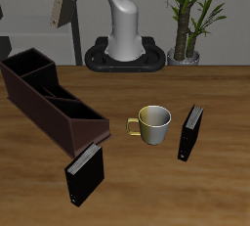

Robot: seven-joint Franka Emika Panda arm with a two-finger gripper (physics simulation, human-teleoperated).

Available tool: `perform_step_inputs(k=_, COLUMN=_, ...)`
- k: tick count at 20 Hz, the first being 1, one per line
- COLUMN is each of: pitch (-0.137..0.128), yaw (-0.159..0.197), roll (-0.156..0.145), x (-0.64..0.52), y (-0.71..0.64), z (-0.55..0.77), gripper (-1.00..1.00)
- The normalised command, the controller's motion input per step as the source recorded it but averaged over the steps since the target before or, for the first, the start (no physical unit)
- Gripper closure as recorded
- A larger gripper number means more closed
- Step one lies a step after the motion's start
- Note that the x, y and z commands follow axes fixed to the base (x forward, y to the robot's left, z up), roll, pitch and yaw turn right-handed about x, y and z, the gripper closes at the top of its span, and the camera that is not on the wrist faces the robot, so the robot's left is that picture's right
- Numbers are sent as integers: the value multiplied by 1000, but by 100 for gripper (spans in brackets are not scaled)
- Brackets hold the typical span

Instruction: Place the yellow book into the right desk caddy's right compartment

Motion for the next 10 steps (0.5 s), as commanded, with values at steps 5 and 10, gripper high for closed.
perform_step_inputs(k=5, pitch=-62, yaw=-6, roll=-55, x=83, y=-183, z=102, gripper=100)
perform_step_inputs(k=10, pitch=61, yaw=-57, roll=-43, x=258, y=-294, z=29, gripper=100)
